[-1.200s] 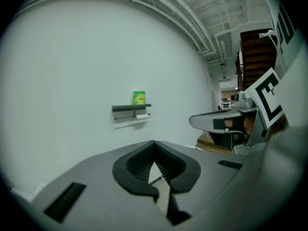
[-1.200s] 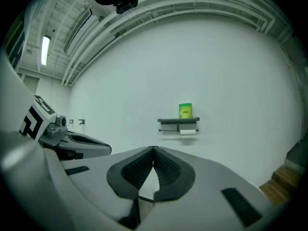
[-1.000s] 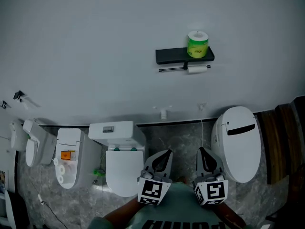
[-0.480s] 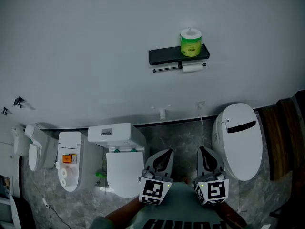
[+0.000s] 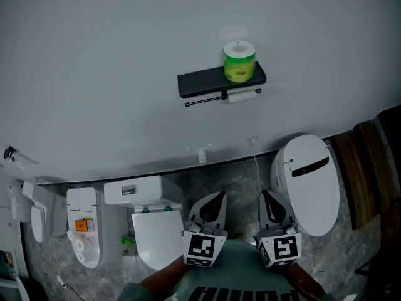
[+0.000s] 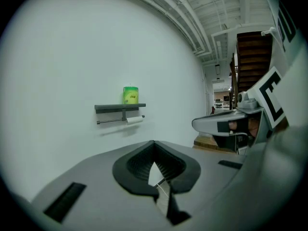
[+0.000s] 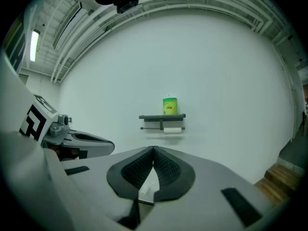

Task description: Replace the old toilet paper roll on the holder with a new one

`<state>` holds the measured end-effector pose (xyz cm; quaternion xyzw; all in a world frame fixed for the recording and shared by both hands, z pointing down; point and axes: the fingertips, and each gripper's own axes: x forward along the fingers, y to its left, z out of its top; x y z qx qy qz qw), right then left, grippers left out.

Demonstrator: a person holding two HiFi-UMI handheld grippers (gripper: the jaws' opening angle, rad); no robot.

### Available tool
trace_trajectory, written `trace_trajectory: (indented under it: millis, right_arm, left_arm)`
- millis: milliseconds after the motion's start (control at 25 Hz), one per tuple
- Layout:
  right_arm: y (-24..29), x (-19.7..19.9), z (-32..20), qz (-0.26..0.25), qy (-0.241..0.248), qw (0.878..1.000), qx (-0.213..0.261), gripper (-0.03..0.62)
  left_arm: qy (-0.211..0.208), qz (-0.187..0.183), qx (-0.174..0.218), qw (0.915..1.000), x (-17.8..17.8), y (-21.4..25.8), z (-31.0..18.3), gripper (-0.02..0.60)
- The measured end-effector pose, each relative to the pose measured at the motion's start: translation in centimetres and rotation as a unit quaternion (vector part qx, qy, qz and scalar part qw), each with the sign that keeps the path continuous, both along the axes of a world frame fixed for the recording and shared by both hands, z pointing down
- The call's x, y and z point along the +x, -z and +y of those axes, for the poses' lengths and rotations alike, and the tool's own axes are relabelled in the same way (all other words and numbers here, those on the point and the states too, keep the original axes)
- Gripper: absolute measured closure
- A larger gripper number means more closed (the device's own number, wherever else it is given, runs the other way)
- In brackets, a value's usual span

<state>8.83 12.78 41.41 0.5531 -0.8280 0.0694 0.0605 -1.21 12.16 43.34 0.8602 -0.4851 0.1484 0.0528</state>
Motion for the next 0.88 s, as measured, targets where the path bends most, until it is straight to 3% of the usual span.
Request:
trace_trajectory:
  millis: [880]
  right_arm:
    - [0.6,-4.0,-14.5,0.022,-0.057,0.998,-0.027,0.586]
  left_arm:
    - [-0.063,0.037,-0.004,0.9973,-3.5,0.2,-16.0,0.577]
